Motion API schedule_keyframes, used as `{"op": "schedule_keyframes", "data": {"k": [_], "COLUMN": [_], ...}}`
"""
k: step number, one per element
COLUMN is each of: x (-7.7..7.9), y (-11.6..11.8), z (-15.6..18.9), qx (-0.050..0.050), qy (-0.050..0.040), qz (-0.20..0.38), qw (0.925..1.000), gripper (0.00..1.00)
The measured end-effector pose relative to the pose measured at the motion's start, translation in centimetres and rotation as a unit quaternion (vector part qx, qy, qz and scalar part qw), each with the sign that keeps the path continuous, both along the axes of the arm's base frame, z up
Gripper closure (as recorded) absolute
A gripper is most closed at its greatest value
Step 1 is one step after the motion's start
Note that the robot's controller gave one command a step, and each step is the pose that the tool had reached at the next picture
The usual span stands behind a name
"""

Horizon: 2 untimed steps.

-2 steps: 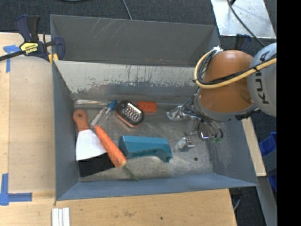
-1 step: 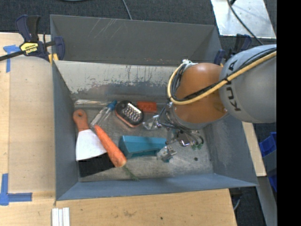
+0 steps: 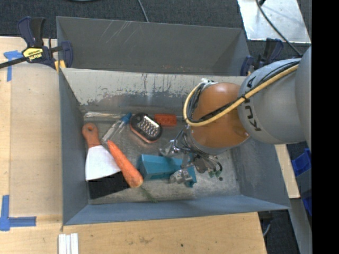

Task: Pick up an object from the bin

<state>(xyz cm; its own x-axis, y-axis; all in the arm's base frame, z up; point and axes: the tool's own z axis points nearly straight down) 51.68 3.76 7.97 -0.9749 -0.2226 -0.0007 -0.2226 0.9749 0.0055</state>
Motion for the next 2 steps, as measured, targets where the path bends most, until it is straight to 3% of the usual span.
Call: {"op": "schedule_keyframes", "data": {"k": [1, 2], "x": [0.0, 0.2], "y": [0.0, 1.3], "z": [0.0, 16.0], "qx": [0.0, -0.003], "qy": [0.0, -0.0012], "qz": [0.0, 0.006], "qw": [1.0, 1.0], "gripper": [1.0, 1.0]}}
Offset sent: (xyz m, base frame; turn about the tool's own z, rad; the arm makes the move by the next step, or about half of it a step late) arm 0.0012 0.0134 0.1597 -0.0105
